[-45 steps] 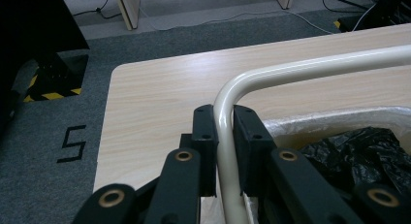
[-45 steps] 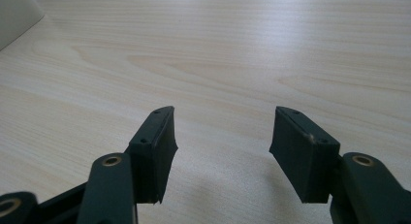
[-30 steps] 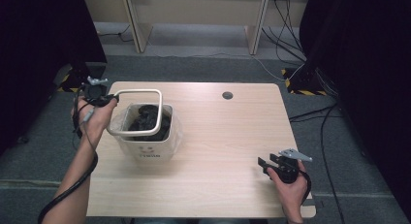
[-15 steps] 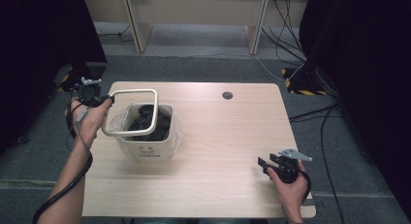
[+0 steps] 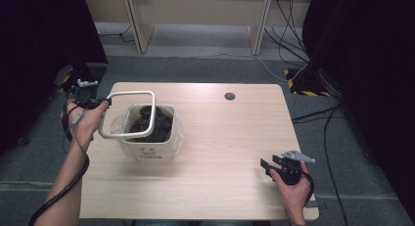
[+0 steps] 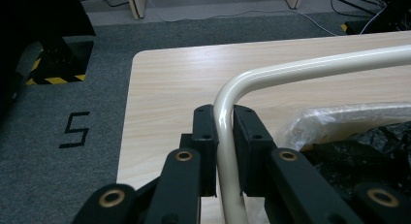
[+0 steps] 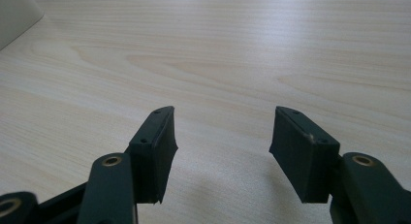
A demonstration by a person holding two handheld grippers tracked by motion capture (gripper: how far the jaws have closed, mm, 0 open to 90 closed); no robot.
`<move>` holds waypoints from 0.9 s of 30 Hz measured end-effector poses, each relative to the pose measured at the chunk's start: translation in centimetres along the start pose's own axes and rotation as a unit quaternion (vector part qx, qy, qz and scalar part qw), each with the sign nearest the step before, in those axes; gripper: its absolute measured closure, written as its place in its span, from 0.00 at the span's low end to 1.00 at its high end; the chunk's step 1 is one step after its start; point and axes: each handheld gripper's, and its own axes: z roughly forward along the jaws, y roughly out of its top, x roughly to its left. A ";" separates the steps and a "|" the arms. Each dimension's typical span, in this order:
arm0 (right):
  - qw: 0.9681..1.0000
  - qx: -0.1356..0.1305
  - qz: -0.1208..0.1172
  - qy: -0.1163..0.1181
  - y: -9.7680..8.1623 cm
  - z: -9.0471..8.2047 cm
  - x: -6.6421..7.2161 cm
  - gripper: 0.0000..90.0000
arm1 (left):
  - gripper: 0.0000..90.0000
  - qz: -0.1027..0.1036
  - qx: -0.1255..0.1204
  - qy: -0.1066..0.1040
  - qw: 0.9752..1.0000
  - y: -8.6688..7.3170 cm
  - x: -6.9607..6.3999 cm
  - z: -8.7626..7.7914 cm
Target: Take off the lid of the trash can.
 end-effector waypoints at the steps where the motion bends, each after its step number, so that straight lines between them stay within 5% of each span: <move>1: 1.000 0.000 0.000 0.000 0.0 0.0 0.0 0.46 | 0.88 -0.001 0.001 0.001 1.000 0.0 0.1 0.0; 27: 1.000 0.001 0.000 0.000 0.0 0.0 0.0 0.46 | 0.88 -0.015 0.004 0.001 1.000 -1.2 3.0 -0.6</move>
